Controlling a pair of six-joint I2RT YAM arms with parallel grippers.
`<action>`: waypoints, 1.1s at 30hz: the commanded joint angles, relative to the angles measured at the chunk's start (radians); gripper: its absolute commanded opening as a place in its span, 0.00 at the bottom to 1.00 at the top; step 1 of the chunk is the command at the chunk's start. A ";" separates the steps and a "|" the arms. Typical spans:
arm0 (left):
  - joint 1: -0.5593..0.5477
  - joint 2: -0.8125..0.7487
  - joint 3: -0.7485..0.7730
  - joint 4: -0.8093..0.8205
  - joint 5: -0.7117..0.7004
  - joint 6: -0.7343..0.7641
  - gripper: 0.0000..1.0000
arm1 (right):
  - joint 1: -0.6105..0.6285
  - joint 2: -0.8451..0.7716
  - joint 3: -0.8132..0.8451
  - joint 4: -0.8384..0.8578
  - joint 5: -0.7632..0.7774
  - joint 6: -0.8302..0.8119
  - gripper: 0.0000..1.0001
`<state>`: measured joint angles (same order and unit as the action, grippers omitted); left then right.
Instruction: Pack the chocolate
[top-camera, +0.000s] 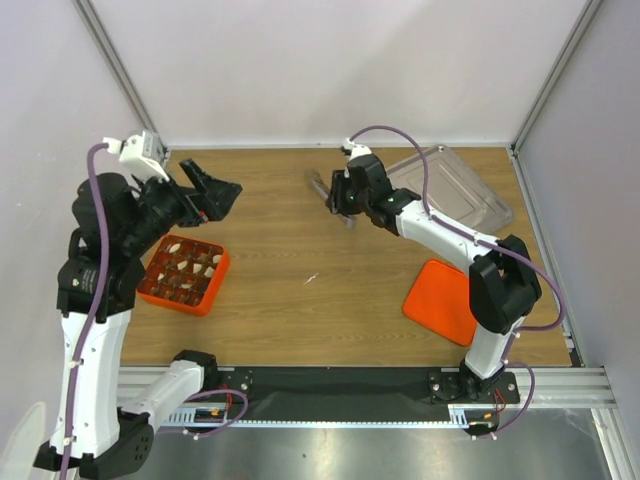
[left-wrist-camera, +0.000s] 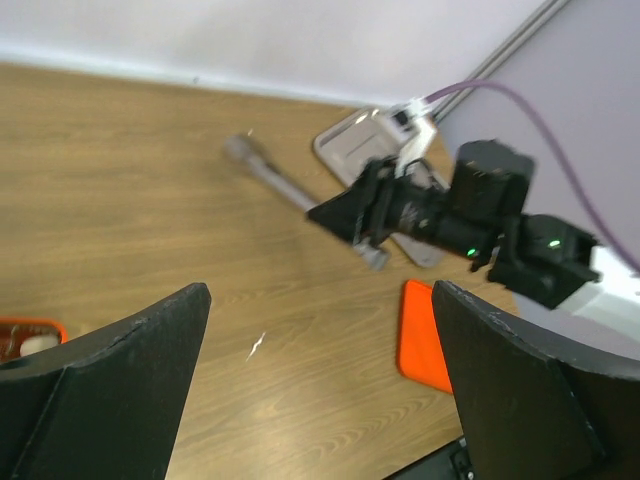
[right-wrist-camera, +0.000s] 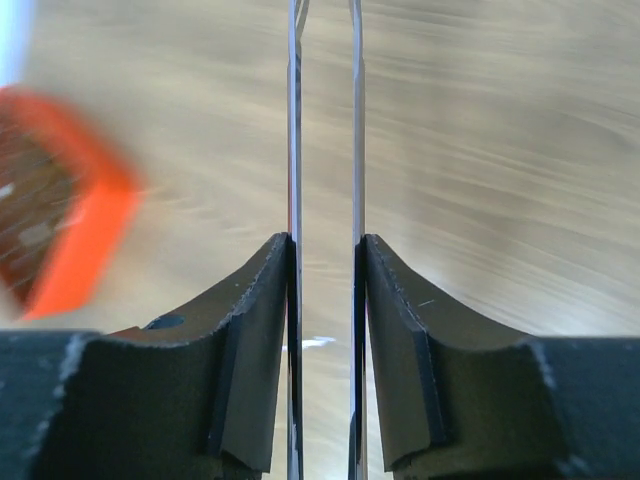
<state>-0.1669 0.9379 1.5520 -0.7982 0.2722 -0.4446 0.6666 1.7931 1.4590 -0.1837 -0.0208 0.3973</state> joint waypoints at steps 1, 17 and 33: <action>0.007 -0.017 -0.081 0.010 -0.056 0.001 1.00 | -0.015 -0.029 -0.046 -0.086 0.208 -0.044 0.40; 0.007 -0.021 -0.171 0.014 -0.105 0.001 1.00 | -0.021 0.150 -0.074 -0.016 0.447 0.021 0.45; 0.007 -0.014 -0.224 0.057 -0.114 0.009 1.00 | -0.022 0.221 -0.092 0.006 0.403 0.057 0.61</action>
<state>-0.1665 0.9234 1.3338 -0.7803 0.1604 -0.4438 0.6403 2.0087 1.3476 -0.2108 0.3584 0.4274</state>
